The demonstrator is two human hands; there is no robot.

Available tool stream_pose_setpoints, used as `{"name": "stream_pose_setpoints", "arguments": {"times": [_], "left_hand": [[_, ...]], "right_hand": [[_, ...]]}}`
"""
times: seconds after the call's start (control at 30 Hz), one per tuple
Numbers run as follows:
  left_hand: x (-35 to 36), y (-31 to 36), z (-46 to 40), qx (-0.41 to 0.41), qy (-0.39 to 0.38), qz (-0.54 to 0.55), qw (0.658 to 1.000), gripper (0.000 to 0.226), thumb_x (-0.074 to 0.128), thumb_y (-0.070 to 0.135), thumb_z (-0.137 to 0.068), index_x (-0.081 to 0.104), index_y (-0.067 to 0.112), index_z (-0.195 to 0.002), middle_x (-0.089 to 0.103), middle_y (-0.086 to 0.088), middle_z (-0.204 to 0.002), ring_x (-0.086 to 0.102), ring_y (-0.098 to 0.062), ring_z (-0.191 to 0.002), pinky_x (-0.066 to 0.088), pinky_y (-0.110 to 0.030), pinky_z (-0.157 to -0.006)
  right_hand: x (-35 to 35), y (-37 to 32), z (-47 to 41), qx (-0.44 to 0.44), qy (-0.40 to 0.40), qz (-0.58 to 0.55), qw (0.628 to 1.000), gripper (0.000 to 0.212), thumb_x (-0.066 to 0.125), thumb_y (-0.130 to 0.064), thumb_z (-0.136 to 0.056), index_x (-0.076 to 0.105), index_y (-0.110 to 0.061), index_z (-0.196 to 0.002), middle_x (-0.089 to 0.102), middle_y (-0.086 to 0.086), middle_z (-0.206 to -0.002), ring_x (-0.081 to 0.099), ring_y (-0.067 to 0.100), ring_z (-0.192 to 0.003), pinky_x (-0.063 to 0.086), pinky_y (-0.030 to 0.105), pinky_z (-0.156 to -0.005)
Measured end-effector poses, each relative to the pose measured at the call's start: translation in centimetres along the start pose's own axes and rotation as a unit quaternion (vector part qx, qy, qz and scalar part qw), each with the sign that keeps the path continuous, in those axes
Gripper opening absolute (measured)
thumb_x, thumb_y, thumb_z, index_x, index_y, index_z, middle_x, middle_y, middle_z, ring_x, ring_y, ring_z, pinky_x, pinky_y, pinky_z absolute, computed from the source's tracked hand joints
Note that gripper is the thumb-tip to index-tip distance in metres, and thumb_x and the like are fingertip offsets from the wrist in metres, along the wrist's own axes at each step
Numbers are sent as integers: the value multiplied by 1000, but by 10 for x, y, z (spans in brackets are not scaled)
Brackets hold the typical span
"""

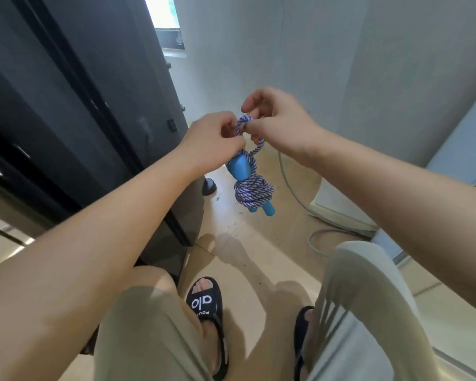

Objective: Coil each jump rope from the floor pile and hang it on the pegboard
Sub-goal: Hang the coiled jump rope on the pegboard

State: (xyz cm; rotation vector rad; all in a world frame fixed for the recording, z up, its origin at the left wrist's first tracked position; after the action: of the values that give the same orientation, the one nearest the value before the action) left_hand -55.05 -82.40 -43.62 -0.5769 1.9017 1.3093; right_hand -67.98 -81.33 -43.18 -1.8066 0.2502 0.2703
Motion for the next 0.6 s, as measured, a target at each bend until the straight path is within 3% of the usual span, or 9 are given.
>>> {"name": "stream_pose_setpoints", "arguments": {"times": [0.27, 0.43, 0.6], "left_hand": [[0, 15, -56, 27, -5, 21, 999, 11, 62, 22, -88, 63, 15, -96, 70, -4, -94, 66, -24, -95, 55, -42, -87], [13, 8, -117, 34, -27, 39, 998, 11, 67, 20, -84, 57, 22, -81, 66, -4, -80, 61, -25, -78, 51, -38, -76], [4, 3, -190, 24, -57, 50, 997, 10, 68, 20, -80, 60, 20, -85, 71, -9, -91, 67, -28, -90, 55, -47, -83]], "right_hand": [[-33, 1, -37, 27, 26, -2, 999, 22, 63, 4, -84, 57, -11, -100, 60, 3, -77, 58, 17, -61, 47, 24, -56], [-55, 28, -84, 47, 81, 16, 995, 22, 63, 0, -78, 60, -15, -95, 63, 0, -76, 62, 15, -63, 50, 37, -65], [-75, 25, -142, 63, 79, 36, 994, 27, 60, 4, -79, 62, -5, -104, 66, 13, -88, 65, 23, -67, 58, 47, -73]]}}
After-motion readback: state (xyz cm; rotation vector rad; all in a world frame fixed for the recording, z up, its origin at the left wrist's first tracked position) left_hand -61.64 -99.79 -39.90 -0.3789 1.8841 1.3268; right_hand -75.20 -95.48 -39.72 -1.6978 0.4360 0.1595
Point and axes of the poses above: each hand's wrist, its own z-axis away from the middle knuckle, its own x-axis out of the palm, y = z × x, the point moved 7 cm from there along -z, towards the middle knuckle
